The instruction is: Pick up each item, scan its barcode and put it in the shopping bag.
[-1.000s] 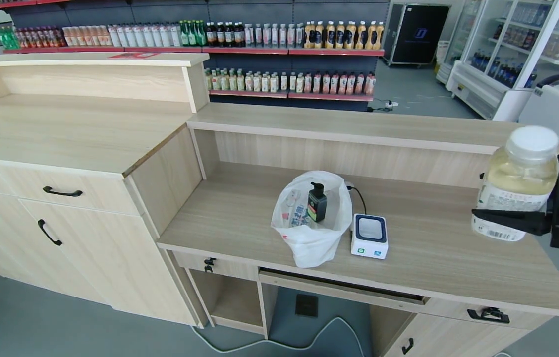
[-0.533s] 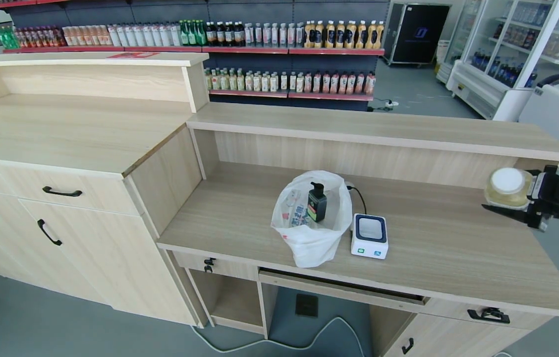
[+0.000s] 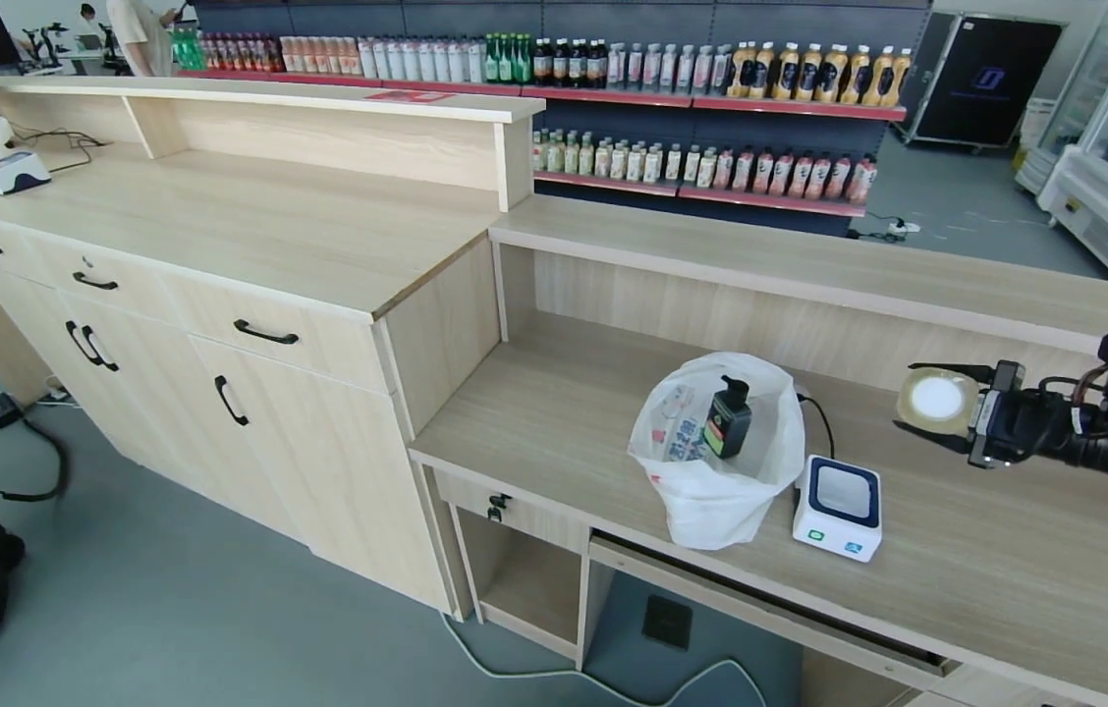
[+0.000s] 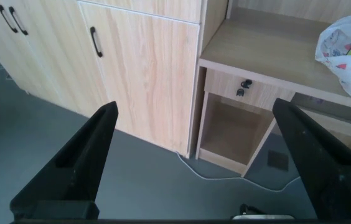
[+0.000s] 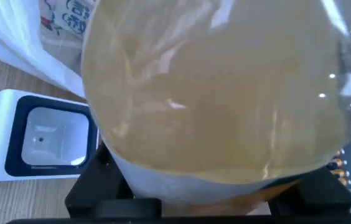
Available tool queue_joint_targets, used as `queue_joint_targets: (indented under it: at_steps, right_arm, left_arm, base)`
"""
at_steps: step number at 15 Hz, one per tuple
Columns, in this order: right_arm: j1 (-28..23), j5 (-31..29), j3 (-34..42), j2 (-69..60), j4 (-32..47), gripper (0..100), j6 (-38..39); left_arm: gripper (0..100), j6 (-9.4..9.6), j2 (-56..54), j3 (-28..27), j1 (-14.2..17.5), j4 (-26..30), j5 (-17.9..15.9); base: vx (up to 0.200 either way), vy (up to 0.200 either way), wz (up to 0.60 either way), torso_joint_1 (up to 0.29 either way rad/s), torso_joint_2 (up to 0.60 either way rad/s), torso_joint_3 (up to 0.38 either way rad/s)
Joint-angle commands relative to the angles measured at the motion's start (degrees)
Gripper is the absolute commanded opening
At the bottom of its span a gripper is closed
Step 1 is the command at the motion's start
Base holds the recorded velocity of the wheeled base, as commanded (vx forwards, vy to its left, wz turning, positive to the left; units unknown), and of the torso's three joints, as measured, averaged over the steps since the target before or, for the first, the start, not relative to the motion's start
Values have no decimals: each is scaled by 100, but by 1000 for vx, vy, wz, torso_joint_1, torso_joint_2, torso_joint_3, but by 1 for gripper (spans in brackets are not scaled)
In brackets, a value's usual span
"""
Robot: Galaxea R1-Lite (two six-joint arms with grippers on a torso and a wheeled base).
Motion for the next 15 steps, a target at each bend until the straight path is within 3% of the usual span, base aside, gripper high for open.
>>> queue_joint_targets:
  at_steps: [1, 5, 15]
  right_arm:
    - [68, 191, 29, 436, -13, 0, -217]
    - [77, 666, 73, 691, 4, 0, -902]
    - [60, 754, 2, 1253, -22, 0, -1720]
  left_arm:
    - [100, 0, 0, 0, 2, -4, 0]
    - [100, 0, 0, 0, 2, -4, 0]
    - [100, 0, 0, 0, 2, -4, 0]
  base:
    - [0, 0, 0, 0, 0, 0]
    - [0, 0, 0, 0, 0, 0]
    - [0, 0, 0, 0, 0, 0]
